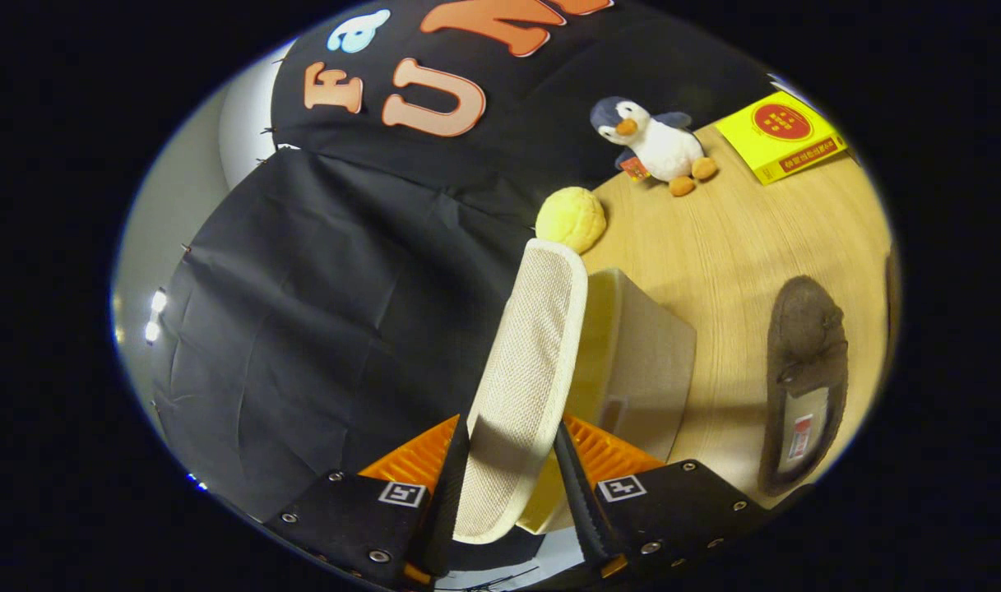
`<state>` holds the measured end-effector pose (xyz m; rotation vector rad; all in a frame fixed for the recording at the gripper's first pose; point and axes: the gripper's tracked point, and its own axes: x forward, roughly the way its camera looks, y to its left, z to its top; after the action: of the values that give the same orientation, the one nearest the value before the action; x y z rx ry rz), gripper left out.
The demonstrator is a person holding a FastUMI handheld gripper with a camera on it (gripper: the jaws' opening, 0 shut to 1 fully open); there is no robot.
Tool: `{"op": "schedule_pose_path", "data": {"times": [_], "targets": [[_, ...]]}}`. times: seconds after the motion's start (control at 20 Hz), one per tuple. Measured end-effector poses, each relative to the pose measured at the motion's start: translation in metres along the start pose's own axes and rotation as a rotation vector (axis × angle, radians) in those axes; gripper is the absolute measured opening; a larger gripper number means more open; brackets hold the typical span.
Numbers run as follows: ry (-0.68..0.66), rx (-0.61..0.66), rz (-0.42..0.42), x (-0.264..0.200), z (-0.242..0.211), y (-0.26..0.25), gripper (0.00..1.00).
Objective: Open the storage box then place both shoes into the box .Put the left shoe in first, then the right shoe, with the right side of both shoes facing outward in a uniform manner.
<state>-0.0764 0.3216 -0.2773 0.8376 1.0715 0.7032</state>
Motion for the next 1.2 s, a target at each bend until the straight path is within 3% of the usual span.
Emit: {"op": "schedule_pose_path", "data": {"times": [0.15, 0.25, 0.3, 0.6, 0.85, 0.95, 1.0, 1.05, 1.2], "targets": [[-0.028, -0.039, 0.056, 0.004, 0.011, 0.041, 0.57], [-0.053, -0.072, 0.107, 0.008, 0.02, 0.074, 0.48], [-0.061, -0.098, 0.116, 0.011, 0.023, 0.086, 0.39], [-0.061, -0.139, 0.191, 0.059, 0.031, 0.154, 0.22], [-0.04, -0.179, 0.168, 0.107, 0.024, 0.192, 0.22], [-0.009, -0.206, 0.15, 0.13, 0.015, 0.196, 0.26], [0.01, -0.222, 0.136, 0.138, 0.009, 0.191, 0.38], [0.023, -0.237, 0.125, 0.145, 0.005, 0.186, 0.44], [0.045, -0.272, 0.11, 0.149, -0.005, 0.18, 0.79]]}}
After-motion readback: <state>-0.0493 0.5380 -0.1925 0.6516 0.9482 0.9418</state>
